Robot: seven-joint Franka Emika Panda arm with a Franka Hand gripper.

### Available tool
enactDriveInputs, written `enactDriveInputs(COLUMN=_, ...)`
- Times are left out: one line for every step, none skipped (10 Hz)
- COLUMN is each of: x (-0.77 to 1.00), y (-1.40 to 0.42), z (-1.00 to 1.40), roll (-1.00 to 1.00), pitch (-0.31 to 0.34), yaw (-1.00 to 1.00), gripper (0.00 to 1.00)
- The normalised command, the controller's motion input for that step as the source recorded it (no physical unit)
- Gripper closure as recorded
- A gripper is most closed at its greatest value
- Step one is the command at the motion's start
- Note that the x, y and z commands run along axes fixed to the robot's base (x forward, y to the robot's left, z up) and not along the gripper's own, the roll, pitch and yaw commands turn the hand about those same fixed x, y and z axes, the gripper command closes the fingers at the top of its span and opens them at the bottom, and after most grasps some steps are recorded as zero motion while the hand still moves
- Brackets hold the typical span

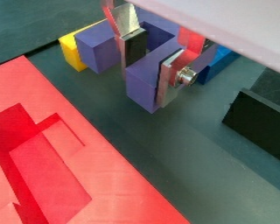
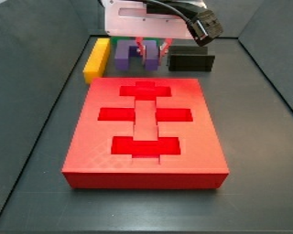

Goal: Pick up the purple object. Move up. Place the purple object on the fixture. Regrasp the purple object. Move to above the board. Insert the purple object.
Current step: Place the purple object on the fixture.

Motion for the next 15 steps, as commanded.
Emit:
enactDriveInputs(x=-0.04, y=0.00, z=0.00, roll=0.00, pitch=0.000, yaw=0.00, gripper=1.00)
enactDriveInputs(x=-0.03, y=0.00, z=0.00, roll=0.00, pitch=0.000, yaw=0.00, gripper=1.00)
enactDriveInputs(x=-0.01, y=0.00, z=0.18, roll=0.00, pitch=0.060, yaw=-0.02, gripper=1.00)
enactDriveInputs(x=0.07, y=0.17, z=0.83, roll=-0.19, pitch=0.111, yaw=-0.31, gripper=1.00)
enactDriveInputs(x=0.13, y=0.18, z=0.88, roll=-0.27, pitch=0.000, yaw=-0.12, gripper=1.00)
enactDriveInputs(x=0.21, y=0.32, z=0.55, roll=-0.56, pitch=0.011, yaw=0.00, gripper=1.00)
enactDriveInputs(x=0.58, y=0.39, z=0.42, roll=-0.56, pitch=0.000, yaw=-0.14, gripper=1.00)
enactDriveInputs(x=0.47, y=0.37, z=0.55, roll=-0.57, pitch=-0.063, yaw=-0.18, gripper=1.00)
enactDriveInputs(x=0.48, y=0.42, z=0.63, roll=-0.70, pitch=-0.023, yaw=-0.16, gripper=1.00)
enactDriveInputs(x=0.51, y=0.35, z=0.52, roll=-0.75, pitch=-0.086, yaw=-0.17, gripper=1.00)
enactDriveInputs(x=0.60, y=0.38, z=0.44, roll=-0.78, pitch=-0.054, yaw=-0.17, gripper=1.00)
enactDriveInputs(x=0.55, y=0.34, z=0.46, roll=-0.78, pitch=-0.091, yaw=-0.16, gripper=1.00)
enactDriveInputs(x=0.58, y=0.29, z=0.40, roll=-0.73, pitch=-0.063, yaw=-0.15, gripper=1.00)
enactDriveInputs(x=0.72, y=0.21, z=0.23, roll=-0.62, pitch=0.000, yaw=-0.15, gripper=1.00)
enactDriveInputs(x=0.80, y=0.15, z=0.03, roll=-0.52, pitch=0.000, yaw=-0.13, gripper=1.00)
